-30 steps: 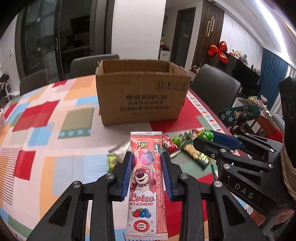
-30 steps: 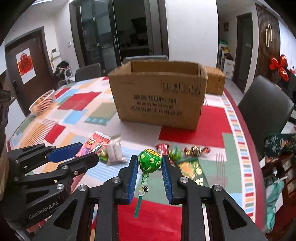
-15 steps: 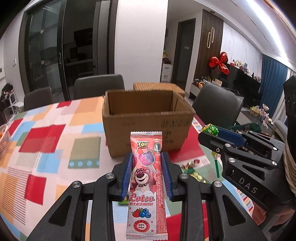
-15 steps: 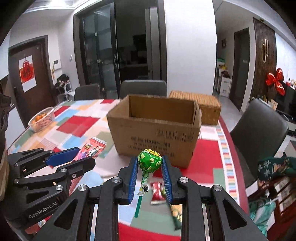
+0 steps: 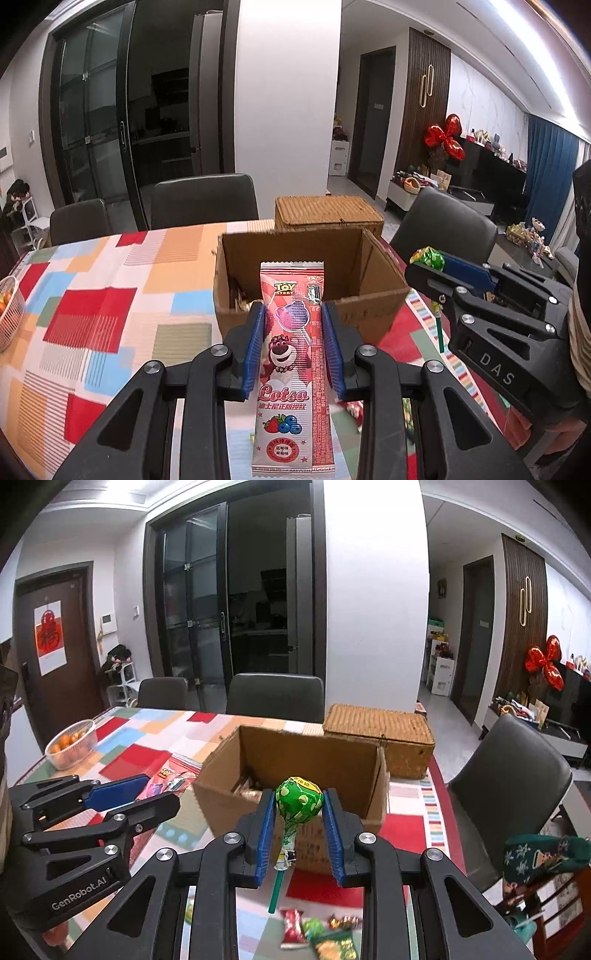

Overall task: Organize snacks
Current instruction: 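Carry the candy stick and lollipop over the cardboard box, then open both tools to drop the candy stick and lollipop into the box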

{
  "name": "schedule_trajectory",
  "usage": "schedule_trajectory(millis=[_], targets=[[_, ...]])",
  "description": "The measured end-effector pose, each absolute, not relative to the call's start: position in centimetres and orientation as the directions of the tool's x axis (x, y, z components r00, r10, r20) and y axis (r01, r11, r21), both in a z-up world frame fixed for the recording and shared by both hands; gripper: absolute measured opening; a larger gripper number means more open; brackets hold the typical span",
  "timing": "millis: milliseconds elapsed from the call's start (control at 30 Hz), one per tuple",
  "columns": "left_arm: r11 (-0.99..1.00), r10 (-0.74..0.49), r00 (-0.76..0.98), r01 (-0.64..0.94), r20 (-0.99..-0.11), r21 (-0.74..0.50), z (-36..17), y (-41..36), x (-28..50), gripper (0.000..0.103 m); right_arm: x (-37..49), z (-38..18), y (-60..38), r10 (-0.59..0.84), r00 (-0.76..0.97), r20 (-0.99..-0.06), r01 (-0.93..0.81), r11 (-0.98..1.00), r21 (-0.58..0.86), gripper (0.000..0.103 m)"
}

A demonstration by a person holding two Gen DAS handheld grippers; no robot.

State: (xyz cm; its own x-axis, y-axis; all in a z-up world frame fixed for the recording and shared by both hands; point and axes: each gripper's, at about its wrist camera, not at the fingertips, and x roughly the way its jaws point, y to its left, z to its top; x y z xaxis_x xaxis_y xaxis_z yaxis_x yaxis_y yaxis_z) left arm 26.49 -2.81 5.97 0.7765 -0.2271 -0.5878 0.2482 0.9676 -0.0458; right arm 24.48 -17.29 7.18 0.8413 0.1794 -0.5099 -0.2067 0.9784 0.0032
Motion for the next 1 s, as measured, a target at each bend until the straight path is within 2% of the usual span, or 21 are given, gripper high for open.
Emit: schedule_trajectory(millis=[300,733,767,800,833,867,1000], targets=[[0.963,-0.258,0.744,0.252,-0.617,-0.099,7.0,-3.2,33.0,0.032,30.0,7.3,-17.8,0.168,0.811,-0.560,-0.192,0.981,0.018,0.027],[0.974,-0.164,0.733,0.225,-0.660,0.008,6.2,-4.6,40.2,0.033,36.2,7.0,-18.5,0.120,0.778,-0.617,-0.130,0.991,0.029,0.027],[0.977,-0.151,0.735,0.214,-0.661,0.016,6.3,-4.7,40.7,0.036,36.6,7.0,-18.4,0.118,0.775,-0.620,-0.127,0.991,0.030,0.027],[0.980,-0.126,0.739,0.195,-0.662,0.031,6.3,-4.8,40.9,0.047,37.0,6.9,-18.4,0.117,0.774,-0.622,-0.122,0.992,0.033,0.028],[0.984,-0.101,0.743,0.174,-0.661,0.045,6.3,-4.7,41.0,0.052,37.4,6.9,-18.2,0.112,0.775,-0.622,-0.119,0.992,0.030,0.030],[0.985,-0.091,0.751,0.166,-0.654,0.053,6.2,-4.6,40.8,0.055,37.7,6.9,-18.1,0.094,0.774,-0.626,-0.113,0.994,0.010,0.038],[0.983,-0.066,0.759,0.160,-0.648,0.087,5.7,-4.1,39.0,0.055,36.6,6.7,-17.9,0.066,0.787,-0.613,-0.105,0.994,-0.028,0.046]])
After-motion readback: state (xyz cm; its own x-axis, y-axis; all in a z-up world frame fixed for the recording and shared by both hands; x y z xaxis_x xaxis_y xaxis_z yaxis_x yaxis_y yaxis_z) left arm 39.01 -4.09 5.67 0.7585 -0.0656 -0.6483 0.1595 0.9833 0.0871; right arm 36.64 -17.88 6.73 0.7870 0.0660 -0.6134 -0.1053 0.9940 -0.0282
